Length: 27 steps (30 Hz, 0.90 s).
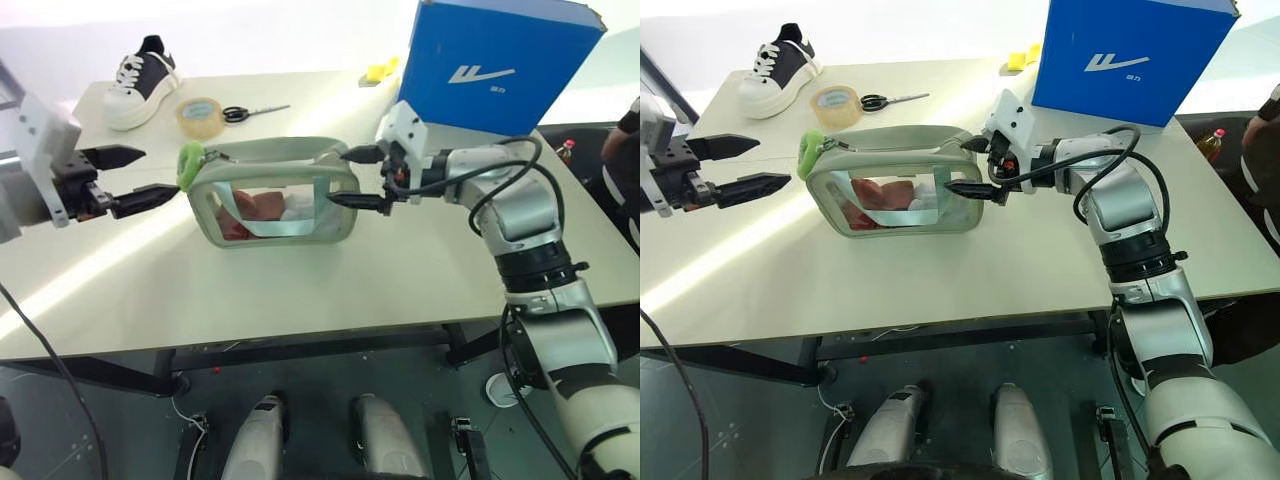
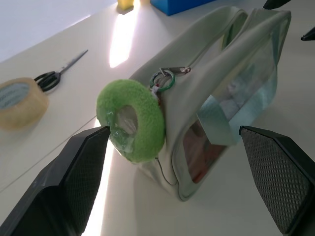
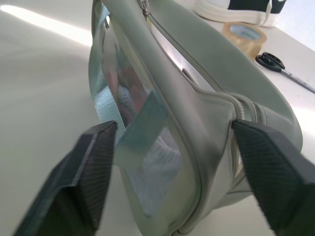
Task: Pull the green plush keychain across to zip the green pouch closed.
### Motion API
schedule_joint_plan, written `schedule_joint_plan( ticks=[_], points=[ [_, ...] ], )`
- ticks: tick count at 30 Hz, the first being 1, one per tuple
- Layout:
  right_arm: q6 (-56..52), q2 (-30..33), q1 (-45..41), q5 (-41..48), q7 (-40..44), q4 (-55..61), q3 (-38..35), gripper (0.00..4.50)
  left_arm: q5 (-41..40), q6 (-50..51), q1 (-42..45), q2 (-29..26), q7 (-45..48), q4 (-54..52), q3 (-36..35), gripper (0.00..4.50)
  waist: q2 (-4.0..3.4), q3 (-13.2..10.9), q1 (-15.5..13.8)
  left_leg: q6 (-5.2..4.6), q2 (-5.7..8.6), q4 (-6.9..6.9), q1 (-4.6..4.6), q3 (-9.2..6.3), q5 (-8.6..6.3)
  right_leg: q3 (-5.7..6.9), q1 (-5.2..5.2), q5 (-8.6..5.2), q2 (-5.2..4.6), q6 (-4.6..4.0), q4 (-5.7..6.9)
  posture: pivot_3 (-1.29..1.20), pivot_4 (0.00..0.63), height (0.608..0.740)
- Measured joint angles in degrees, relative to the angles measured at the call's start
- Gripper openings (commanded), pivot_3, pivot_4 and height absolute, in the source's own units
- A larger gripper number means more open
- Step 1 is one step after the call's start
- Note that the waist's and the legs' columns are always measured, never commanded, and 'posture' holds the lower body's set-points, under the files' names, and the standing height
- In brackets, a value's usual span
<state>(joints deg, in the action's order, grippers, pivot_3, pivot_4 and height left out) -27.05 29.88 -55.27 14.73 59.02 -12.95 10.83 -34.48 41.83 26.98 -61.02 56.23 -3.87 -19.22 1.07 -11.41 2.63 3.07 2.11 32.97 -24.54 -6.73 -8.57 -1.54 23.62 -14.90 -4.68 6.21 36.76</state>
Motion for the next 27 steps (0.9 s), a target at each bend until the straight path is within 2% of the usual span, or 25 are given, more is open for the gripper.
schedule_joint_plan(
  ticks=[3, 5, 12, 17, 23, 27],
  points=[
    [0.39, -0.01, 0.07, -0.61, 1.03, 0.00, 0.21, 0.88, 0.01, 0.04, -0.99, 0.26, -0.43, -0.02, -0.03, 4.50, 0.00, 0.00, -0.03, 0.00, -0.01, 0.00, 0.00, 0.00, 0.00, 0.00, 0.03, 0.00, 0.01, 0.02, 0.10, 0.00, 0.150, 0.740],
    [0.78, 0.07, 0.31, -1.07, 1.99, 0.48, 0.62, 0.07, 0.01, 0.04, -1.05, 0.44, -1.03, -0.03, -0.11, 4.50, 0.00, 0.00, -0.04, 0.00, -0.01, 0.00, 0.01, 0.00, 0.00, 0.01, 0.04, 0.00, 0.01, 0.02, 0.13, 0.00, 0.150, 0.740],
    [-5.11, 3.08, 2.36, 2.68, 7.05, 10.65, 0.92, 0.07, 0.03, 0.00, 0.18, 0.54, -1.50, 0.86, -0.12, 4.50, 0.00, 0.00, -0.10, 0.00, -0.01, 0.00, 0.01, -0.01, 0.00, 0.01, 0.06, -0.01, 0.01, 0.03, 0.17, 0.00, 0.150, 0.740],
    [-5.54, 6.11, 7.59, 4.33, 10.39, 17.23, 1.06, 0.07, 0.17, -0.12, 0.23, 0.54, -1.29, 1.67, -0.15, 4.50, 0.04, 0.02, -0.16, 0.00, -0.01, 0.03, 0.03, -0.01, 0.00, 0.01, 0.02, -0.08, 0.00, -0.09, 0.17, 0.00, 0.150, 0.740],
    [0.34, 5.96, 6.40, 0.96, 8.91, 10.10, 1.85, 0.07, 0.79, -1.14, 2.02, 2.51, -1.51, 1.93, 2.50, 4.50, 0.03, 0.02, -0.10, 0.01, -0.02, 0.07, 0.15, -0.01, 0.00, 0.00, -0.06, -0.10, 0.01, -0.18, 0.23, 0.00, 0.150, 0.740],
    [2.52, 5.98, 5.77, -0.05, 8.92, 8.09, 1.83, 0.07, 2.33, -1.99, 4.19, 5.99, -2.47, 4.49, 5.51, 4.50, 0.04, 0.02, -0.35, 0.00, 0.01, 0.09, 0.12, -0.01, 0.01, 0.01, -0.08, -0.01, 0.00, 0.02, 0.21, 0.00, 0.150, 0.740]
  ],
)
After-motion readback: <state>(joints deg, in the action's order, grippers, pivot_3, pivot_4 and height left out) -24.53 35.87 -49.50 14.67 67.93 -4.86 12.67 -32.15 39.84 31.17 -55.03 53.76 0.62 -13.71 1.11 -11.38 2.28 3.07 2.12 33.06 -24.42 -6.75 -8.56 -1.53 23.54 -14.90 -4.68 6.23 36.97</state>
